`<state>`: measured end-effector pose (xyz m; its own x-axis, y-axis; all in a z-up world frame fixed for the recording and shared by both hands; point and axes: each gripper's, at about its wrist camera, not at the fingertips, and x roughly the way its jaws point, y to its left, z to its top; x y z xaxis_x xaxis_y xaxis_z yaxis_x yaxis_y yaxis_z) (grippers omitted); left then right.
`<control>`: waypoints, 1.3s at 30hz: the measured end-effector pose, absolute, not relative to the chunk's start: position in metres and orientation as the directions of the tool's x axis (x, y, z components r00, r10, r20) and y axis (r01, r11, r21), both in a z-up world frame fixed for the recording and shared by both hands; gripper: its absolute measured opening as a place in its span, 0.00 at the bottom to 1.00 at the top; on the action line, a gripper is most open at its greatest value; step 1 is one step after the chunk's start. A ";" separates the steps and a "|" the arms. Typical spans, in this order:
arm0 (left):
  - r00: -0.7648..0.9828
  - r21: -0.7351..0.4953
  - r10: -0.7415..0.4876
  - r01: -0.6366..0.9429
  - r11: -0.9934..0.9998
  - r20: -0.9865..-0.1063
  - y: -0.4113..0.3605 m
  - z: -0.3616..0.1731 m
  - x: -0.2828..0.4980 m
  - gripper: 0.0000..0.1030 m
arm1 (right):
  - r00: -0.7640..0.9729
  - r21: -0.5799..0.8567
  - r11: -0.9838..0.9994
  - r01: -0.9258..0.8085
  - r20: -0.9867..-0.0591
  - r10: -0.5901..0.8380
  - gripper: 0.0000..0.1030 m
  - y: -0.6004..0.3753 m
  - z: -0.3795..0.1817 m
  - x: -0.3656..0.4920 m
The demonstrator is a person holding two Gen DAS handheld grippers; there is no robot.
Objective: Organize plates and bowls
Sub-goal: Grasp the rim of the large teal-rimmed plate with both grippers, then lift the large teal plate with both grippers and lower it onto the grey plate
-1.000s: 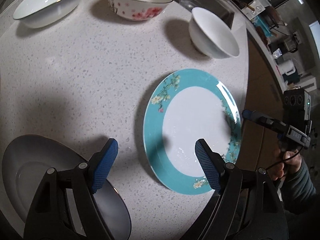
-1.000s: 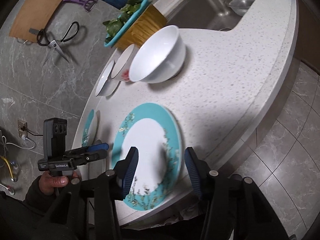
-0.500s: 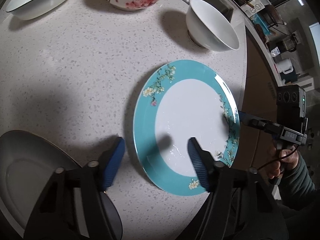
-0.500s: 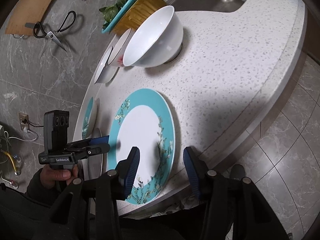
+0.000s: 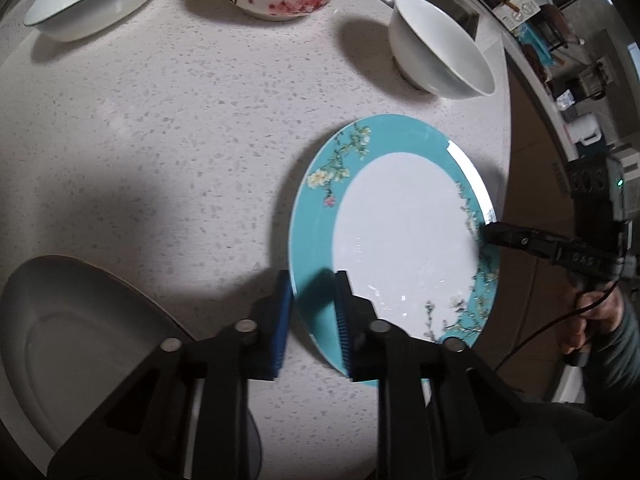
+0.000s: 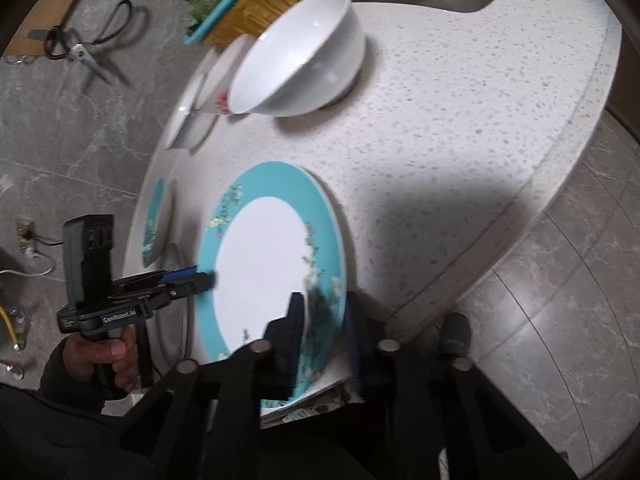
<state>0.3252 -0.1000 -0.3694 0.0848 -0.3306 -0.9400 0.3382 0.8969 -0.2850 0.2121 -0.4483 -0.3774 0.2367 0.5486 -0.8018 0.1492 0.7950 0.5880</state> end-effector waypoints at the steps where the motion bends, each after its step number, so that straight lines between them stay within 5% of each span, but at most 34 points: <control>1: 0.086 -0.278 -0.325 0.340 0.898 -0.942 -0.101 -0.369 0.325 0.17 | 0.228 0.580 0.800 0.154 -0.809 0.542 0.12 -0.448 -0.377 0.213; 39: 0.147 -0.296 -0.333 0.228 0.928 -0.931 -0.068 -0.338 0.321 0.15 | 0.150 0.498 0.853 0.156 -0.865 0.478 0.12 -0.418 -0.339 0.246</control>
<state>0.3206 -0.0675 -0.3379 0.1469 -0.3333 -0.9313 0.2283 0.9275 -0.2959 0.2464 -0.4176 -0.3394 0.1495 0.4782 -0.8654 0.1563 0.8528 0.4983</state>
